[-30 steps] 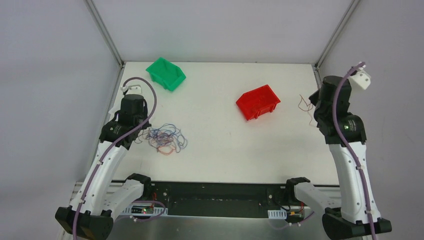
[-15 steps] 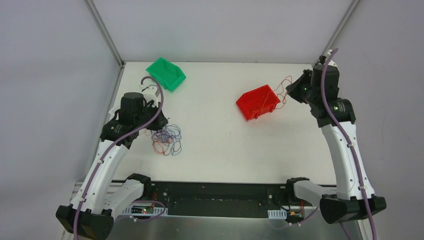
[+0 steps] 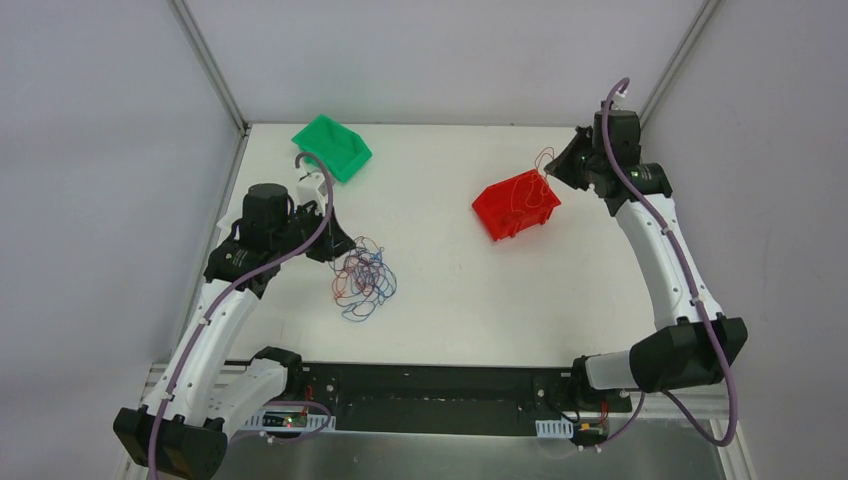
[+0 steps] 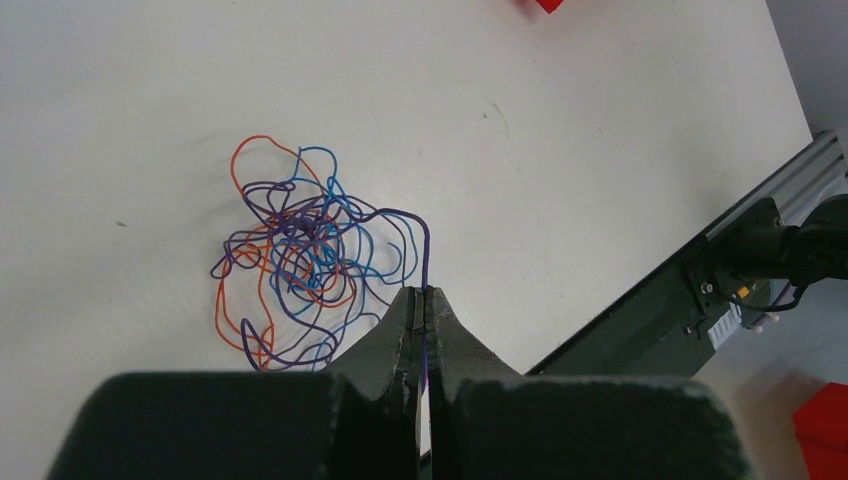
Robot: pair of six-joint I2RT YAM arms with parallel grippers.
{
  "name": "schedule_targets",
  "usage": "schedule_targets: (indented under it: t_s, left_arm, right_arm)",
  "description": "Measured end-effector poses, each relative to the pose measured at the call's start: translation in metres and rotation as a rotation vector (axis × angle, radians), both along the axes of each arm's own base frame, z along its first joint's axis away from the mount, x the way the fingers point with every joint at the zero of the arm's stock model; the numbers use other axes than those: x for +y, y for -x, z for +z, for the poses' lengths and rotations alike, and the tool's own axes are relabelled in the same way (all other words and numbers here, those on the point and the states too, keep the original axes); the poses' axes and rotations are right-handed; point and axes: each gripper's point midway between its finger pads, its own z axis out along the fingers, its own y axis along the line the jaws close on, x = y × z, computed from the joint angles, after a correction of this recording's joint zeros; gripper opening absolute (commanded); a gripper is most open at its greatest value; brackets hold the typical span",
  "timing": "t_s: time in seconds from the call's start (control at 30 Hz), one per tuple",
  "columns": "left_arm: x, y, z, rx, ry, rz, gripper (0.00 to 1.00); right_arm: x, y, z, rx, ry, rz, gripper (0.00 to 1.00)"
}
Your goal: Untangle the cables
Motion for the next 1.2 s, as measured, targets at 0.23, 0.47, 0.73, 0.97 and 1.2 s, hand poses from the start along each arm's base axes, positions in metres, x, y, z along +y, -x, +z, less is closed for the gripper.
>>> schedule_targets:
  t_s: [0.23,0.47,0.73,0.97,1.2]
  left_arm:
    - [-0.006,0.0,-0.003,0.017,0.019,-0.027,0.0]
    - [-0.008,0.0,-0.003,0.023,0.025,-0.037,0.0]
    - [-0.008,-0.001,-0.005,0.031,0.024,-0.037,0.0]
    - [-0.008,-0.001,-0.006,0.032,0.024,-0.037,0.0]
    - [-0.008,-0.001,-0.006,0.033,0.024,-0.037,0.0]
  right_arm:
    - [0.003,-0.013,-0.002,0.004,-0.012,-0.009,0.0]
    - [0.006,-0.022,0.054,-0.123,-0.045,-0.01,0.0]
    - [0.008,-0.02,0.071,-0.158,-0.06,-0.008,0.0]
    - [0.008,-0.028,0.042,-0.105,-0.053,-0.022,0.0]
    - [0.002,-0.04,-0.048,0.069,0.003,-0.067,0.0]
